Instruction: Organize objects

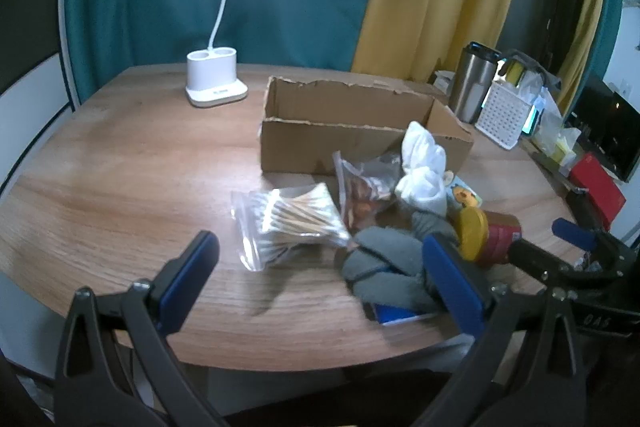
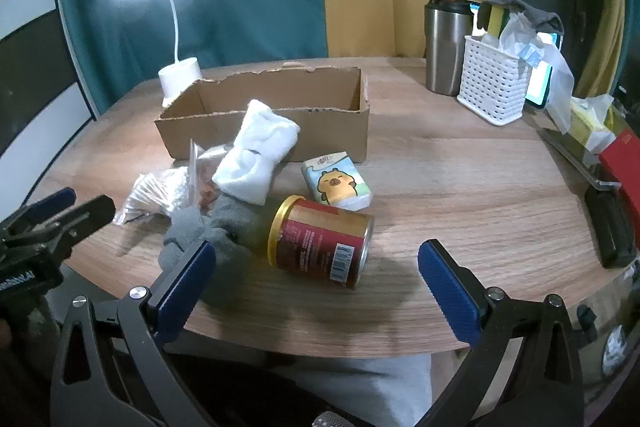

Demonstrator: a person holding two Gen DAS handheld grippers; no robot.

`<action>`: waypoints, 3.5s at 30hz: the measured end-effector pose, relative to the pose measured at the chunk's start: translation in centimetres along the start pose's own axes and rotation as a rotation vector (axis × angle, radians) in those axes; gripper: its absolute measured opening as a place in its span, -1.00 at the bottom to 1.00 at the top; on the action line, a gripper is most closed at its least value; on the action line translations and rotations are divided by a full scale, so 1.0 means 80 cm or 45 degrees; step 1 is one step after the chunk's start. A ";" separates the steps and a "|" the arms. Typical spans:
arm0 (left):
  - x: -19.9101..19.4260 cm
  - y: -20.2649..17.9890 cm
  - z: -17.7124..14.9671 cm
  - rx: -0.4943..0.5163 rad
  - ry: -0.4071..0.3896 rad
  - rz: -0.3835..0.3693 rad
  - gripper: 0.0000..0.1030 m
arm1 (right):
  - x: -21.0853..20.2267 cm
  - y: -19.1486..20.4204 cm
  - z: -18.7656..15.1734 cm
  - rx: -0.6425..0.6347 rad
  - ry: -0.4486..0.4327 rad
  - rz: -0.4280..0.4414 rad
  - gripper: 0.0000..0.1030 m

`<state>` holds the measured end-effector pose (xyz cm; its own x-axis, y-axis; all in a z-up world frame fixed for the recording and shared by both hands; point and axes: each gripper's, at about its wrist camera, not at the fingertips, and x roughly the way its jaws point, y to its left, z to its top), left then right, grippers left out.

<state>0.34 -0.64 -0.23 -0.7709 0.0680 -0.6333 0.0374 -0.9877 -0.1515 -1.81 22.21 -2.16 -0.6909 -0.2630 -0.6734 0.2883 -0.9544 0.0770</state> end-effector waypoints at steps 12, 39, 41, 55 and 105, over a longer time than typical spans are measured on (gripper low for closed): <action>0.001 -0.002 0.003 -0.008 0.000 -0.008 0.99 | -0.002 0.004 0.004 -0.022 -0.004 -0.006 0.99; 0.002 -0.005 0.004 -0.012 -0.006 -0.014 0.99 | -0.001 0.001 0.007 -0.021 0.002 -0.003 0.99; 0.002 -0.005 0.004 -0.013 -0.005 -0.014 0.99 | -0.001 0.001 0.007 -0.019 0.000 -0.003 0.99; 0.000 -0.007 0.004 -0.018 -0.007 -0.015 0.99 | -0.001 0.002 0.005 -0.027 0.011 0.002 0.99; 0.015 -0.022 -0.001 0.025 0.037 -0.029 0.99 | 0.013 -0.006 0.002 -0.018 0.035 0.017 0.99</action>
<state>-0.59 1.20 -0.78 -0.7528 0.0945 -0.6515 0.0073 -0.9884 -0.1517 -2.82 22.39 -2.78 -0.6685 -0.2715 -0.6924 0.3068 -0.9487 0.0758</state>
